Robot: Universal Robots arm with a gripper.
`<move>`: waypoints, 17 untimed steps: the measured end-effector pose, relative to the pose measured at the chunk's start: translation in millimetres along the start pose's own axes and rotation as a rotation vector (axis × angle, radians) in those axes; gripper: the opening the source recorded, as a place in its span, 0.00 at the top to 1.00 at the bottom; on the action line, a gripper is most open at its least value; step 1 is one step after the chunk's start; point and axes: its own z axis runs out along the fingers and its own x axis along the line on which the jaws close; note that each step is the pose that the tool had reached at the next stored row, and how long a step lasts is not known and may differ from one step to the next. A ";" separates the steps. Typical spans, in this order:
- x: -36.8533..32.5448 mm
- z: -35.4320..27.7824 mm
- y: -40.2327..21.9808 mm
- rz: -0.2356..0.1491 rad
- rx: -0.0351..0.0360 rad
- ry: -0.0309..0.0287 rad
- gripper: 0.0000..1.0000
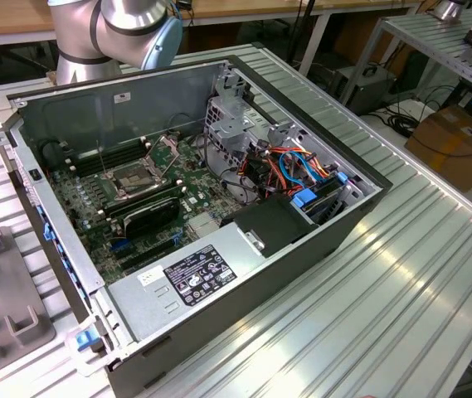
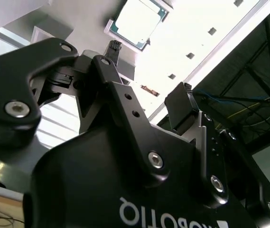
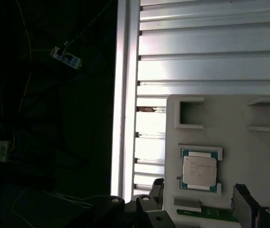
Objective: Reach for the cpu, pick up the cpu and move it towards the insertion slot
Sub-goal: 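Pick up the cpu and move it towards the insertion slot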
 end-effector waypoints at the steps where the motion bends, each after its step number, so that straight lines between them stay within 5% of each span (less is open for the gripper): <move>1: 0.0 2.3 -0.1 -0.001 0.0000 -0.0009 0.34; 9: -1.3 33.6 -1.2 0.008 0.0005 0.0015 0.34; 17: -4.5 48.8 -1.8 0.023 0.0125 0.0014 0.34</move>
